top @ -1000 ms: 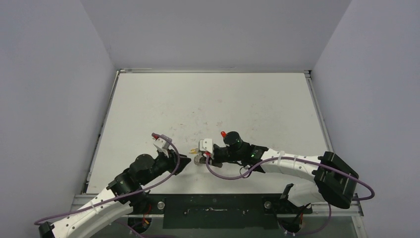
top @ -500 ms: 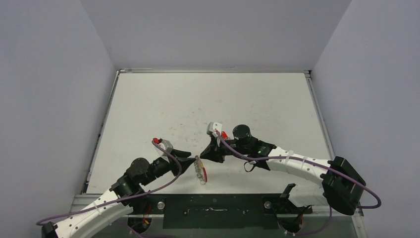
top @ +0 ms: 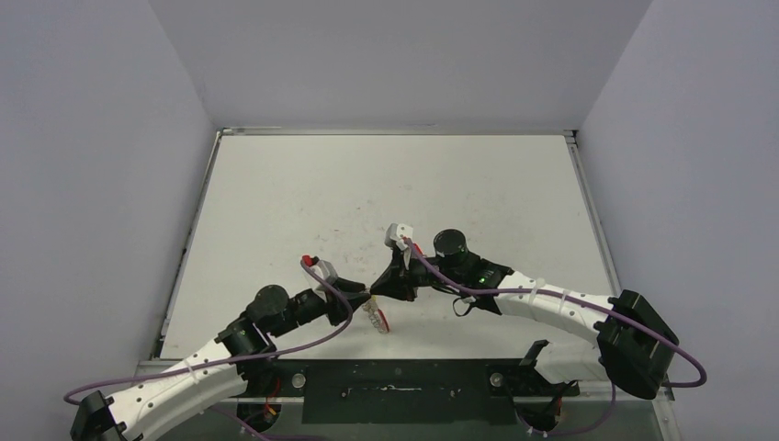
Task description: Put the keys on the keyring
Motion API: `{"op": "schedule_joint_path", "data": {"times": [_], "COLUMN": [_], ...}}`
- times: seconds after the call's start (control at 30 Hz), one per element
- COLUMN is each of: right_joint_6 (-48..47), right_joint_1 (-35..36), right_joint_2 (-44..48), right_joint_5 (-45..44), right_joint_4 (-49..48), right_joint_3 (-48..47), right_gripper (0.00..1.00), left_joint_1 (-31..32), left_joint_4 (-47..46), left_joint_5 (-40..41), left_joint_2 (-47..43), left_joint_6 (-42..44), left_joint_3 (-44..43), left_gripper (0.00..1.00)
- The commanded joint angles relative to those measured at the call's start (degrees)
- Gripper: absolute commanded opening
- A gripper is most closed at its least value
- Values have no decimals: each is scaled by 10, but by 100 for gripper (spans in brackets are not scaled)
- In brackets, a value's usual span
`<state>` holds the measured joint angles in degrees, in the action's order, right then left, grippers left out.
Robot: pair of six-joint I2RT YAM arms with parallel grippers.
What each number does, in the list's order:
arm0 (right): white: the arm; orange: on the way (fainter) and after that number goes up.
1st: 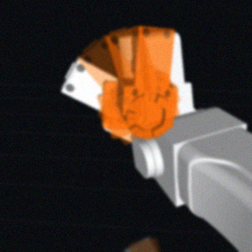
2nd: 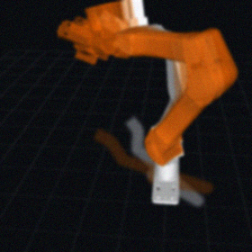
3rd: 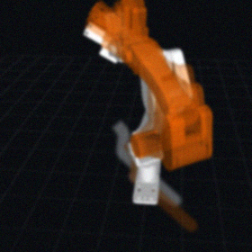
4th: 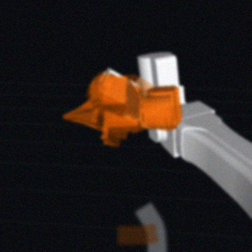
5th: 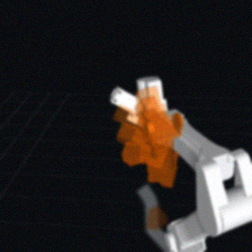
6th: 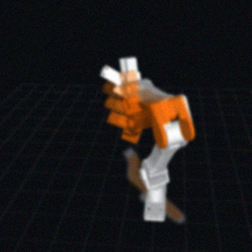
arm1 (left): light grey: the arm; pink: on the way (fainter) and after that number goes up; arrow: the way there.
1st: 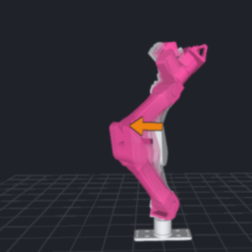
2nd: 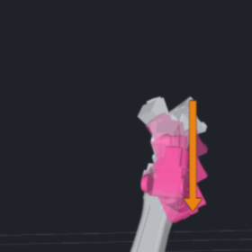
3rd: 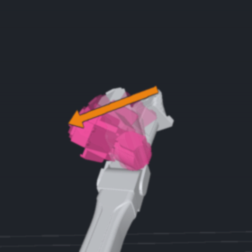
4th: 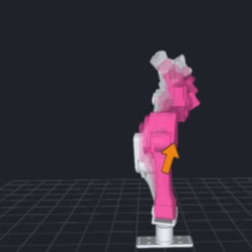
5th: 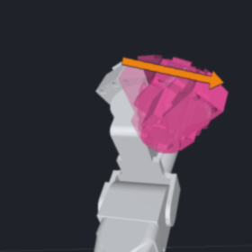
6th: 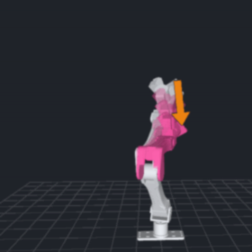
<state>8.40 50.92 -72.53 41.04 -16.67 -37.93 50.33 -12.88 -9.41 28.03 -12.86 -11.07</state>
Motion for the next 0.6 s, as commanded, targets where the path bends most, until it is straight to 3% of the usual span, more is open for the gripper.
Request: {"op": "schedule_joint_path", "data": {"times": [0.0,0.13,0.27,0.47,0.57], "right_joint_6": [5,4,1,-4,-14], "right_joint_1": [-5,-5,-5,-7,-10], "right_joint_2": [12,14,15,18,18], "right_joint_5": [23,24,25,24,20], "right_joint_4": [-39,-38,-35,-24,-2], "right_joint_3": [-20,-22,-24,-28,-33], "right_gripper": [0,0,0,0,17], "left_joint_1": [6,10,14,18,18], "left_joint_4": [-75,-76,-74,-38,-1], "left_joint_5": [-32,-46,-63,-69,-64], "left_joint_2": [7,16,21,15,12], "left_joint_6": [28,43,58,77,84], "left_joint_3": [-24,-25,-25,-35,-54], "left_gripper": [26,17,0,0,0]}}
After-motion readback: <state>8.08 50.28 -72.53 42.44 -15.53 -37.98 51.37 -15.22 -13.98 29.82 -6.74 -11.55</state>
